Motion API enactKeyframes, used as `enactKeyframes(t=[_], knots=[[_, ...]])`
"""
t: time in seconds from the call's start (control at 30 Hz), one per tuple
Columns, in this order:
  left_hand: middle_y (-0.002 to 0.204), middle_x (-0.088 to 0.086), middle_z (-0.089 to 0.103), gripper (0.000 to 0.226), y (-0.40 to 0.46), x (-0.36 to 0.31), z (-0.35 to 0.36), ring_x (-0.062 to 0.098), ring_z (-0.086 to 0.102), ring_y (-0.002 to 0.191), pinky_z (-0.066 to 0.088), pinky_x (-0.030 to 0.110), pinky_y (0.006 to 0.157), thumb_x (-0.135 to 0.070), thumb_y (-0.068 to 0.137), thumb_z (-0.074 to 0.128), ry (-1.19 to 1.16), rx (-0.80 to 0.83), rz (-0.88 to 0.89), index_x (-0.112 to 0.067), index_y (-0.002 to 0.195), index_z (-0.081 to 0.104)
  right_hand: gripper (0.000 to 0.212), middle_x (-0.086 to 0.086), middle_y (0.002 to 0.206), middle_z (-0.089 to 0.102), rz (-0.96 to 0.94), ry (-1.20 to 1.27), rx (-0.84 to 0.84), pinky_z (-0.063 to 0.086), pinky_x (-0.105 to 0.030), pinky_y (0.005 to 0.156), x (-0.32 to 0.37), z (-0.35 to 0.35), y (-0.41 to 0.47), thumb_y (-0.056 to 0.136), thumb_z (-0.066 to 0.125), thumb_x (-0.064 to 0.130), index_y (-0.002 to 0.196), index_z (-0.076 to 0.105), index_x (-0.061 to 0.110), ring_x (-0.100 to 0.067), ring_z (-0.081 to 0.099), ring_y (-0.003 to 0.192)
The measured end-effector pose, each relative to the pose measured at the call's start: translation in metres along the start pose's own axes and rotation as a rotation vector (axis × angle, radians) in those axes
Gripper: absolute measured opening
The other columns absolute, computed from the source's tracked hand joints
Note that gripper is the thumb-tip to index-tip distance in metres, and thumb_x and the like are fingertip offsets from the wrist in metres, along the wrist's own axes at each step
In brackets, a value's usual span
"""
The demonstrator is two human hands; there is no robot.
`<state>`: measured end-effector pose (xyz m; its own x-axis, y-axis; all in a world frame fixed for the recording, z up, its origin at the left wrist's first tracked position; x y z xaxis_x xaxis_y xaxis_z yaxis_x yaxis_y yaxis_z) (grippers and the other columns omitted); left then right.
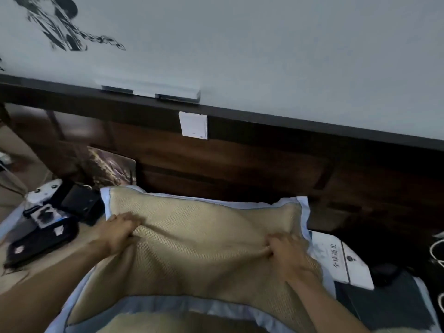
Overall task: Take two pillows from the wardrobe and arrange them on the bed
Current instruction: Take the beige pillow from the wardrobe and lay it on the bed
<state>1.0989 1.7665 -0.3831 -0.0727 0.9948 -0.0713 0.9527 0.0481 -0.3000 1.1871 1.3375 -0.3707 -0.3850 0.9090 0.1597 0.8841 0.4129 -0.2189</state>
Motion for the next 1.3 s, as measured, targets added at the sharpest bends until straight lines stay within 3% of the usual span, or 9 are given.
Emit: enactKeyframes(t=[0.1, 0.17, 0.33, 0.47, 0.67, 0.83, 1.03, 1.17, 1.3], knots=[[0.144, 0.01, 0.049, 0.059, 0.034, 0.004, 0.04, 0.029, 0.038, 0.136, 0.033, 0.048, 0.106, -0.043, 0.087, 0.064, -0.003, -0.044, 0.001, -0.018, 0.138, 0.051, 0.012, -0.002, 0.106, 0.063, -0.009, -0.05, -0.035, 0.035, -0.036, 0.1, -0.004, 0.031, 0.025, 0.093, 0.054, 0.014, 0.095, 0.064, 0.02, -0.025, 0.054, 0.12], [0.146, 0.008, 0.047, 0.058, 0.049, 0.003, 0.067, 0.028, 0.037, 0.136, 0.032, 0.044, 0.106, -0.041, 0.089, 0.062, 0.069, -0.033, -0.037, -0.021, 0.14, 0.046, 0.031, -0.006, 0.128, 0.063, 0.016, -0.115, -0.018, 0.033, -0.043, 0.106, -0.01, 0.062, 0.036, 0.093, 0.057, 0.021, 0.123, 0.062, 0.017, -0.028, 0.049, 0.127], [0.144, 0.013, 0.044, 0.06, 0.064, -0.002, 0.108, 0.03, 0.038, 0.132, 0.03, 0.052, 0.107, -0.029, 0.086, 0.064, 0.076, -0.111, -0.123, -0.016, 0.139, 0.041, 0.025, -0.002, 0.12, 0.064, 0.037, -0.055, 0.011, 0.037, -0.039, 0.101, -0.023, 0.127, 0.056, 0.086, 0.058, 0.018, 0.11, 0.062, 0.019, -0.023, 0.051, 0.115], [0.135, 0.014, 0.037, 0.071, 0.064, -0.052, 0.115, 0.034, 0.033, 0.129, 0.01, 0.07, 0.11, -0.022, 0.072, 0.07, -0.146, -0.225, -0.258, -0.009, 0.133, 0.035, 0.053, -0.01, 0.128, 0.05, 0.154, -0.033, 0.177, 0.033, -0.042, 0.106, -0.025, 0.156, 0.059, 0.076, 0.066, 0.026, 0.124, 0.046, 0.013, -0.029, 0.042, 0.123], [0.162, -0.006, 0.013, 0.055, 0.113, -0.196, 0.125, 0.018, 0.005, 0.149, -0.007, 0.071, 0.111, -0.044, 0.095, 0.022, -0.134, -0.339, 0.079, -0.038, 0.15, 0.015, 0.064, -0.008, 0.157, 0.03, -0.088, 0.144, -0.256, 0.014, -0.062, 0.119, 0.058, 0.14, 0.082, 0.091, 0.035, 0.052, 0.148, 0.025, 0.025, -0.033, 0.022, 0.147], [0.164, -0.005, -0.005, 0.063, 0.134, -0.132, 0.175, 0.017, -0.008, 0.149, -0.004, 0.069, 0.112, -0.061, 0.097, 0.009, 0.115, -0.362, -0.064, -0.036, 0.152, -0.007, 0.073, -0.002, 0.167, -0.006, 0.13, -0.009, -0.245, -0.005, -0.063, 0.119, -0.009, 0.194, 0.097, 0.096, 0.013, 0.069, 0.157, -0.003, 0.031, -0.026, -0.01, 0.153], [0.164, -0.008, -0.001, 0.059, 0.119, -0.031, 0.171, 0.017, -0.007, 0.149, -0.008, 0.067, 0.113, -0.062, 0.096, 0.009, -0.021, -0.416, -0.337, -0.044, 0.15, -0.003, 0.078, 0.005, 0.167, -0.009, 0.4, 0.158, -0.137, 0.002, -0.071, 0.115, -0.112, 0.22, 0.064, 0.089, 0.014, 0.082, 0.151, -0.015, 0.047, -0.035, 0.001, 0.152], [0.163, -0.001, 0.013, 0.063, 0.092, 0.028, 0.159, 0.029, 0.01, 0.147, 0.0, 0.073, 0.11, -0.069, 0.09, 0.006, -0.238, -0.342, -0.607, -0.045, 0.148, 0.007, 0.078, -0.013, 0.166, 0.005, 0.387, 0.079, -0.205, 0.007, -0.066, 0.118, -0.094, 0.187, 0.067, 0.094, 0.017, 0.068, 0.157, 0.003, 0.024, -0.039, 0.006, 0.151], [0.162, 0.002, 0.016, 0.058, 0.142, -0.085, 0.142, 0.025, 0.009, 0.148, 0.003, 0.066, 0.115, -0.055, 0.096, 0.013, -0.08, -0.365, -0.226, -0.037, 0.151, 0.01, 0.064, -0.012, 0.162, 0.022, 0.044, 0.099, -0.356, 0.013, -0.058, 0.12, 0.031, 0.162, 0.139, 0.098, 0.027, 0.054, 0.154, 0.019, 0.024, -0.031, 0.02, 0.149]])
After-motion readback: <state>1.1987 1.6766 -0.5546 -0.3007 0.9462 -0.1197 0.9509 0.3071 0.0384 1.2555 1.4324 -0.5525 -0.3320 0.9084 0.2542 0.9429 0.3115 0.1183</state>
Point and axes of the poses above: each hand's wrist, its own y-axis towards the middle knuckle, its own z-axis out of the palm, x = y × z, the point moved 6 cm from there along y, towards the middle knuckle
